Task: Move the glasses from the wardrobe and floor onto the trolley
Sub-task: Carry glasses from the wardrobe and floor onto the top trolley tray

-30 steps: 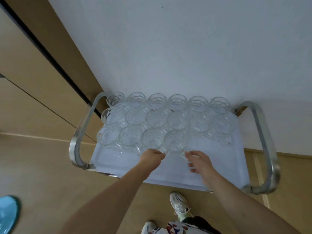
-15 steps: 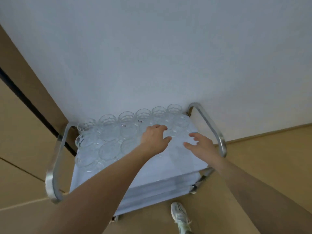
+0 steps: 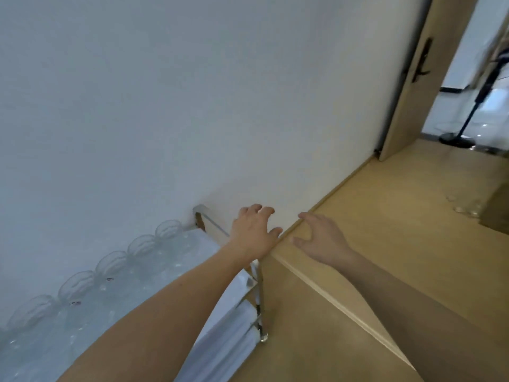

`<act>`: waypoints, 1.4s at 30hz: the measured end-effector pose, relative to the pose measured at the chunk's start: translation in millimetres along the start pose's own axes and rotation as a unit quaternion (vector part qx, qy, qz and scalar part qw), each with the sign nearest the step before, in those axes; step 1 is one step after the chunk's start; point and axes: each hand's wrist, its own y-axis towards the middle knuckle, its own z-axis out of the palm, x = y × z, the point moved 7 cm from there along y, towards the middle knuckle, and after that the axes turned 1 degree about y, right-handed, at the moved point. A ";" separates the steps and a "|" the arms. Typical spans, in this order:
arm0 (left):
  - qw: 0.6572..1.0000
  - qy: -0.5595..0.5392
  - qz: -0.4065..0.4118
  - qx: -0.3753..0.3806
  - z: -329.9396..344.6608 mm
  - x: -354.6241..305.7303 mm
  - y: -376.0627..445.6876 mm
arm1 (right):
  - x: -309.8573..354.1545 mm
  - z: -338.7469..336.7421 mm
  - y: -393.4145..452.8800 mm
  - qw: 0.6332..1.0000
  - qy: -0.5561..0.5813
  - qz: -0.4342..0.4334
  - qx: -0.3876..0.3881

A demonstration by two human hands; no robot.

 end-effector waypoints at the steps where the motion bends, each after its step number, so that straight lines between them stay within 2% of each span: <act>1: 1.000 0.000 0.016 0.009 8.9 -22.0 12.6 | -21.1 -14.5 -1.1 1.000 -0.002 0.017 -0.009; 11: 0.981 -0.012 0.183 0.067 114.2 -263.2 119.0 | -246.8 -136.5 -28.6 0.979 -0.021 0.187 -0.074; 17: 0.968 -0.045 0.223 0.104 165.9 -374.4 159.3 | -346.5 -197.0 -42.8 0.963 -0.036 0.254 -0.086; 30: 0.944 -0.030 0.272 0.183 245.4 -476.0 245.6 | -464.8 -231.9 -17.5 0.938 0.005 0.332 -0.095; 42: 0.921 -0.041 0.335 0.196 277.6 -554.9 421.8 | -558.3 -298.8 114.5 0.915 -0.004 0.381 -0.134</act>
